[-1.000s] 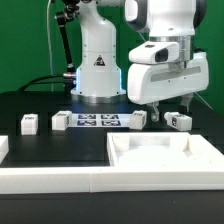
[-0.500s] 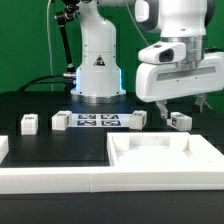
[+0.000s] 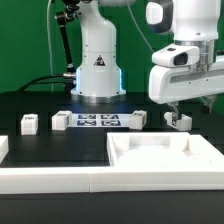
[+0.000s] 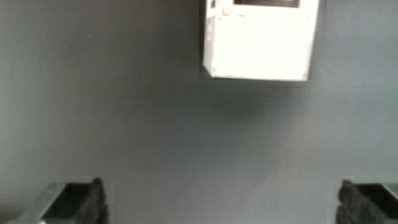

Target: Assemble square table

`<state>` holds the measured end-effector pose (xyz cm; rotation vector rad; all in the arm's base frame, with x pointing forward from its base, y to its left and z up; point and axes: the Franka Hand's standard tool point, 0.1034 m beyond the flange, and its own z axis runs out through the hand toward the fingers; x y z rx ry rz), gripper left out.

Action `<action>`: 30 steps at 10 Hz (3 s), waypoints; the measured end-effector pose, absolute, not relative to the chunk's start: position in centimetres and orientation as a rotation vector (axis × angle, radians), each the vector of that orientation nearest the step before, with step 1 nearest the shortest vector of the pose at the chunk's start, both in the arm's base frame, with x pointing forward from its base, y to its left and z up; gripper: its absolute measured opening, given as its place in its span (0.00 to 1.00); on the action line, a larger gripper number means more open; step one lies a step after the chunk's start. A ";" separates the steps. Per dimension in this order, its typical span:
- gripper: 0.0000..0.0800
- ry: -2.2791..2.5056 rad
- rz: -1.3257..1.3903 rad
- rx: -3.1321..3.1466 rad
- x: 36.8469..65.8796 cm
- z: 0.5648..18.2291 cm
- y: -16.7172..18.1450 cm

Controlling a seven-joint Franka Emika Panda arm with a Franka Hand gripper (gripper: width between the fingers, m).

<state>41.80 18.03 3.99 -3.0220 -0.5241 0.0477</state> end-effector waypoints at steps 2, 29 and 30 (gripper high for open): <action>0.81 -0.499 0.200 -3.041 41.0 4.0 17.8; 0.40 -0.454 1.399 -2.840 37.6 0.3 18.6; 0.36 -0.454 1.398 -2.840 37.6 0.3 18.6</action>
Offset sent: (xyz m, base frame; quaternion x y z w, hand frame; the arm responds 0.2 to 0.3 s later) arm -0.0131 -0.0082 0.0006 -0.0713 -0.1811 0.0664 0.9786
